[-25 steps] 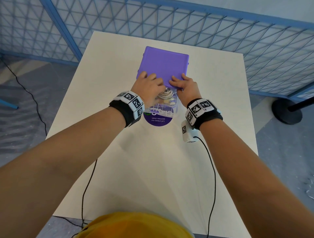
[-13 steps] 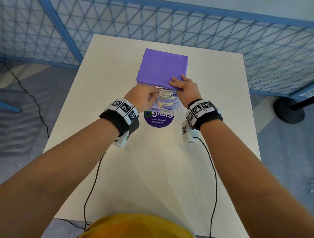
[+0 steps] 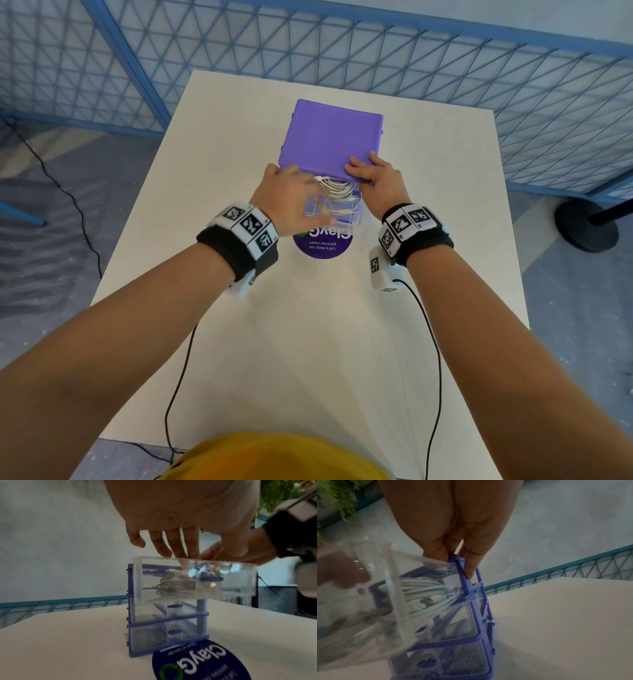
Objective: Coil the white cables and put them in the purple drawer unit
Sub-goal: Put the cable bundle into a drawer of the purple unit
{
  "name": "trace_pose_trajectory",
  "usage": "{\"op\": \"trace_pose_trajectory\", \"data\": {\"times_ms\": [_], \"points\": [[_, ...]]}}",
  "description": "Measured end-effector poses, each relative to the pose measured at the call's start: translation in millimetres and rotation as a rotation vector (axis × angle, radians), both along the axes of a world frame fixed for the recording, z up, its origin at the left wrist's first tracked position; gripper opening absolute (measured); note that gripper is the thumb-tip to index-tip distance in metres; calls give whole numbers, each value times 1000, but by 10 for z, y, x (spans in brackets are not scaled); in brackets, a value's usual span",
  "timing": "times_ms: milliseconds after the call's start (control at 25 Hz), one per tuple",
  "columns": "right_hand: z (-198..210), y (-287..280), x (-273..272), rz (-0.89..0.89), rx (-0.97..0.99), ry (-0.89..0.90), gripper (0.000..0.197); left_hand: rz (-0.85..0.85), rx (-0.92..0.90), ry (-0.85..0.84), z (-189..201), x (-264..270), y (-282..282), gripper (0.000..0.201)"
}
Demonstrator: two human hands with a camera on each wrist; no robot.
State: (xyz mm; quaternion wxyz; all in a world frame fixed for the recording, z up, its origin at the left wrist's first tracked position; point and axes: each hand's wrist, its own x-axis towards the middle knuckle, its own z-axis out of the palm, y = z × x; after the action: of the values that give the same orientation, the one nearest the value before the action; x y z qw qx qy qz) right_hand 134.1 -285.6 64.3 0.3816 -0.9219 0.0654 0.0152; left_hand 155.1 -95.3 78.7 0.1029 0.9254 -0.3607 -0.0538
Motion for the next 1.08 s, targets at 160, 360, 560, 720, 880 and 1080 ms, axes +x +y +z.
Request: {"op": "trace_pose_trajectory", "data": {"times_ms": [160, 360, 560, 720, 880, 1080], "points": [[-3, 13, -34, -12, 51, -23, 33, -87, -82, -91, -165, -148, 89, 27], [-40, -35, -9, -3, 70, -33, 32, 105, -10, -51, -74, -64, -83, 28], [-41, -47, -10, -28, 106, -49, 30, 465, -437, 38, -193, -278, -90, 29], [-49, -46, -6, -30, 109, -48, 30, 797, -604, 607, -392, -374, -203, 32], [-38, -41, -3, -29, 79, -30, 31, 869, -859, 871, -464, -284, -327, 34], [-28, -40, 13, -26, 74, -13, 31, 874, -864, 840, -490, -126, -422, 36]]}}
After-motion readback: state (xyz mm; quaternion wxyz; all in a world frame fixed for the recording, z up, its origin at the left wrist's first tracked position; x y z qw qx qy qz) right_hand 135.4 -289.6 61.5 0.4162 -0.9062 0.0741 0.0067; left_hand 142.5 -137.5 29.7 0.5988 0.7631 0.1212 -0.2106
